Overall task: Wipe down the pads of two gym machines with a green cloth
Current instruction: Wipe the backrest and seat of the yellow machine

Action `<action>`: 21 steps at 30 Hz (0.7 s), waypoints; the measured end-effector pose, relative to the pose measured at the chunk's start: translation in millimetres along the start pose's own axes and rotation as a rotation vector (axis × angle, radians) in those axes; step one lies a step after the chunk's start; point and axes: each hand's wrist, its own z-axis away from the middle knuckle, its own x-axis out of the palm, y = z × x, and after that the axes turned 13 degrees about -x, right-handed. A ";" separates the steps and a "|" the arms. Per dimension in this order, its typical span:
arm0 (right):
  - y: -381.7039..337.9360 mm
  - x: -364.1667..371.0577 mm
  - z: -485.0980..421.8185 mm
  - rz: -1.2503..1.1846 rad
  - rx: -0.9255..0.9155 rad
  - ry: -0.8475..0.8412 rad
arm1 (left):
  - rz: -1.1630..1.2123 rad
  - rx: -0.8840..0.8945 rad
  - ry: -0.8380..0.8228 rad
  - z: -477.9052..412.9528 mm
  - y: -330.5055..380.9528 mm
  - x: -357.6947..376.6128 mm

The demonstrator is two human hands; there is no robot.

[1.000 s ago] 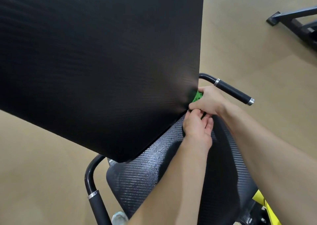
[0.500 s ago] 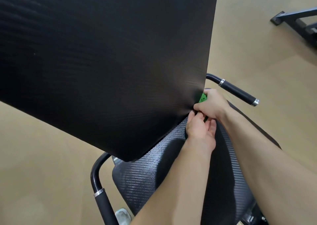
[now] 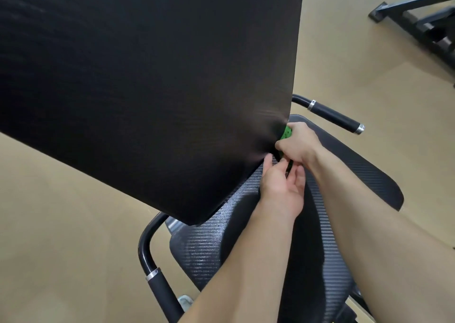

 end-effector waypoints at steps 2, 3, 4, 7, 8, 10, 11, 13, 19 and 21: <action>-0.5 2.6 2.0 -0.020 0.024 0.006 | -0.010 -0.005 -0.006 2.8 2.0 -3.9; -0.5 3.8 3.5 -0.029 0.035 0.011 | -0.012 -0.013 -0.010 4.0 2.9 -6.4; -0.6 5.2 5.0 -0.036 0.045 0.017 | -0.011 -0.019 -0.015 4.6 3.6 -8.9; -2.1 8.4 10.3 -0.056 0.064 0.032 | -0.015 -0.025 -0.022 6.4 5.4 -15.2; -2.9 9.2 11.7 -0.060 0.068 0.035 | -0.019 -0.025 -0.028 7.3 5.4 -16.7; -3.7 10.6 13.8 -0.064 0.077 0.045 | -0.024 -0.023 -0.028 7.7 5.8 -18.7; -4.0 11.4 14.8 -0.068 0.078 0.046 | -0.030 -0.023 -0.026 7.2 6.2 -19.8; -5.0 12.2 16.6 -0.085 0.086 0.052 | -0.052 -0.019 -0.033 7.7 6.8 -20.9; -9.4 17.8 27.7 -0.118 0.118 0.058 | -0.093 0.013 0.007 10.2 8.4 -26.5; -11.5 19.2 33.3 -0.133 0.127 0.054 | -0.127 0.027 0.015 13.1 8.0 -29.4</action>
